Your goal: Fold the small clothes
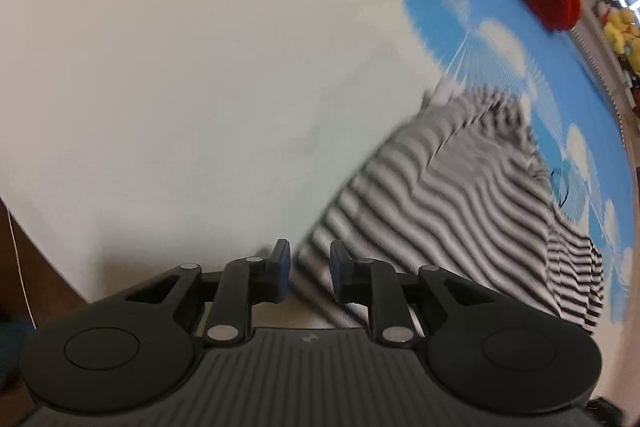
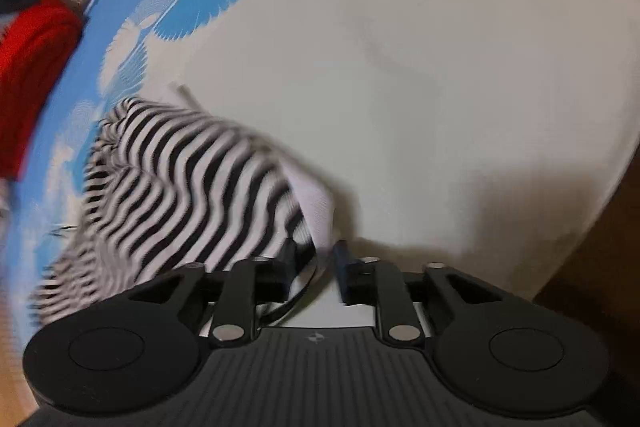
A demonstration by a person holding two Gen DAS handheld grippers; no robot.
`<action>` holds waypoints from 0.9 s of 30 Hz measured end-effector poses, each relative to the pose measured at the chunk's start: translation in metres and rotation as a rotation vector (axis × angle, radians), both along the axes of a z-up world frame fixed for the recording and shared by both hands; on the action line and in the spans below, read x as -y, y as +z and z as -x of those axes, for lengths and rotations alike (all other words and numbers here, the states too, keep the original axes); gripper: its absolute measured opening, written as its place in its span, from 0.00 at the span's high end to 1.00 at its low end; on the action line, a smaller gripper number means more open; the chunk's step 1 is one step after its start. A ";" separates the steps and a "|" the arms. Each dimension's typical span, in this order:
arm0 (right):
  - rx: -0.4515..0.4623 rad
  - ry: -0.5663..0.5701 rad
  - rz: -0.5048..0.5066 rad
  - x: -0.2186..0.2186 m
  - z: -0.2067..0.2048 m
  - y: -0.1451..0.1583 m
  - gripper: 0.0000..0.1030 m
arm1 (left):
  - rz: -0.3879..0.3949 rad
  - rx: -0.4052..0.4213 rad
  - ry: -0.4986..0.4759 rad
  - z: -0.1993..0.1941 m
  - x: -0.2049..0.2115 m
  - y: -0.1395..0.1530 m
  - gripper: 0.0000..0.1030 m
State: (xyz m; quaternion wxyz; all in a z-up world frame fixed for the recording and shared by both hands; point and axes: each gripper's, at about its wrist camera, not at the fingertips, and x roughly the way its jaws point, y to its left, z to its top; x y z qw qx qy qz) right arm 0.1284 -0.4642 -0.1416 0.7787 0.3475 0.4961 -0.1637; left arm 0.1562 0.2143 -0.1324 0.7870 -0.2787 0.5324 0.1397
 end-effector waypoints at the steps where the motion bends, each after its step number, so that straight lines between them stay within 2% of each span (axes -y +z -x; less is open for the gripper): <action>1: 0.020 -0.003 0.085 -0.002 0.003 0.010 0.73 | -0.040 0.045 -0.028 0.000 0.006 0.008 0.79; 2: 0.065 0.013 0.170 -0.006 0.005 0.021 0.72 | -0.075 0.097 -0.081 -0.001 0.015 0.017 0.79; 4: 0.192 0.094 0.243 -0.017 0.004 0.041 0.71 | -0.094 0.166 -0.191 -0.006 0.036 0.026 0.79; 6: 0.289 0.228 0.225 -0.032 0.000 0.049 0.68 | -0.090 0.187 -0.320 -0.013 0.060 0.026 0.79; 7: 0.307 0.318 0.200 -0.042 -0.003 0.049 0.64 | -0.106 0.187 -0.372 -0.012 0.072 0.026 0.79; 9: 0.271 0.458 0.160 -0.061 -0.010 0.039 0.61 | -0.194 0.168 -0.482 -0.015 0.099 0.021 0.78; 10: 0.223 0.521 0.161 -0.071 -0.015 0.031 0.59 | -0.239 0.146 -0.528 -0.015 0.110 0.016 0.76; 12: 0.128 0.592 0.207 -0.080 -0.017 0.015 0.56 | -0.305 0.071 -0.594 -0.017 0.127 0.001 0.75; 14: -0.003 0.625 0.277 -0.084 -0.022 -0.006 0.54 | -0.347 -0.022 -0.615 -0.020 0.133 -0.015 0.75; 16: -0.026 0.634 0.300 -0.086 -0.023 -0.010 0.53 | -0.355 -0.039 -0.623 -0.020 0.131 -0.019 0.75; 20: 0.048 0.659 0.358 -0.096 -0.022 0.005 0.52 | -0.352 -0.034 -0.619 -0.018 0.130 -0.017 0.75; 24: 0.179 0.668 0.376 -0.100 -0.017 0.025 0.51 | -0.346 -0.032 -0.600 -0.021 0.131 -0.019 0.73; 27: 0.198 0.676 0.362 -0.104 -0.021 0.028 0.50 | -0.342 -0.029 -0.586 -0.024 0.130 -0.018 0.72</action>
